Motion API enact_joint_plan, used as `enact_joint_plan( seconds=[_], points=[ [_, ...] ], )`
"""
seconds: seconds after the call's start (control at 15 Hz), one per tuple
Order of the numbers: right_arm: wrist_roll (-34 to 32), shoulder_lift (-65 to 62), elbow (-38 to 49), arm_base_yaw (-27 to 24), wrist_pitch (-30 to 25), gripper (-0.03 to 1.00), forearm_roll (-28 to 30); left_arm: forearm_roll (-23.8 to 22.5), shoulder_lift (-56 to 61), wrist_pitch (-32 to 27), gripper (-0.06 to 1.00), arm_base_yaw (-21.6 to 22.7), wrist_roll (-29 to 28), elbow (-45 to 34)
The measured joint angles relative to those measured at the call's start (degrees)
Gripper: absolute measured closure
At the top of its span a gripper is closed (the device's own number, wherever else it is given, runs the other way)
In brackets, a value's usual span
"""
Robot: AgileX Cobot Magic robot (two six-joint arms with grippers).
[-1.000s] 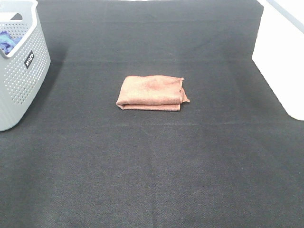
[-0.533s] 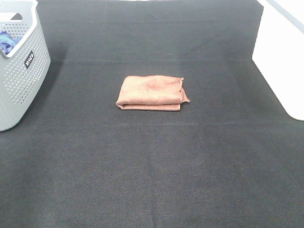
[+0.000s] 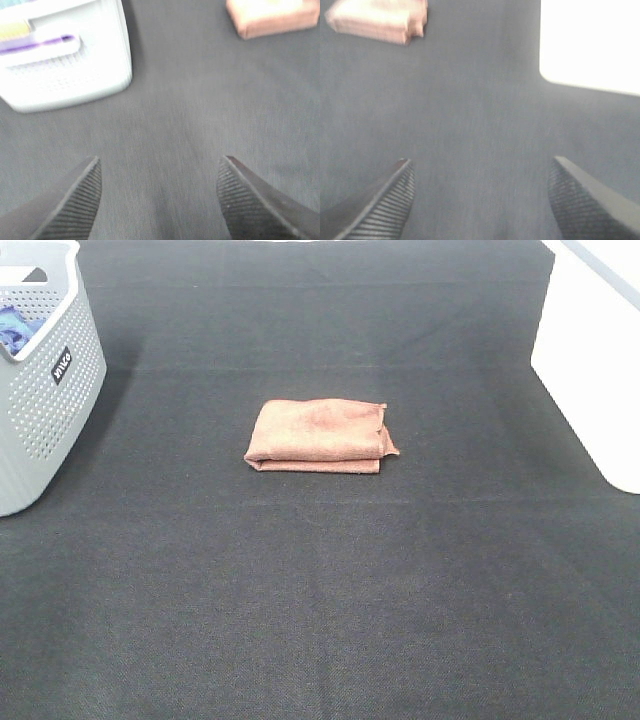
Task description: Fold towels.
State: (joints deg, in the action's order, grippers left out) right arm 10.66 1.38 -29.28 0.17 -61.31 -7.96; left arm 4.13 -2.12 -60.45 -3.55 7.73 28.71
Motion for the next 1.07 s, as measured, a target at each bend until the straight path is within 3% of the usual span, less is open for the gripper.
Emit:
enact_joint_plan(
  seconds=[1.07],
  points=[
    [0.0, -1.8, 0.0, 0.0, 0.0, 0.26, -0.4, 0.0, 2.3, 0.0, 0.31, 0.0, 0.0, 0.0]
  ],
)
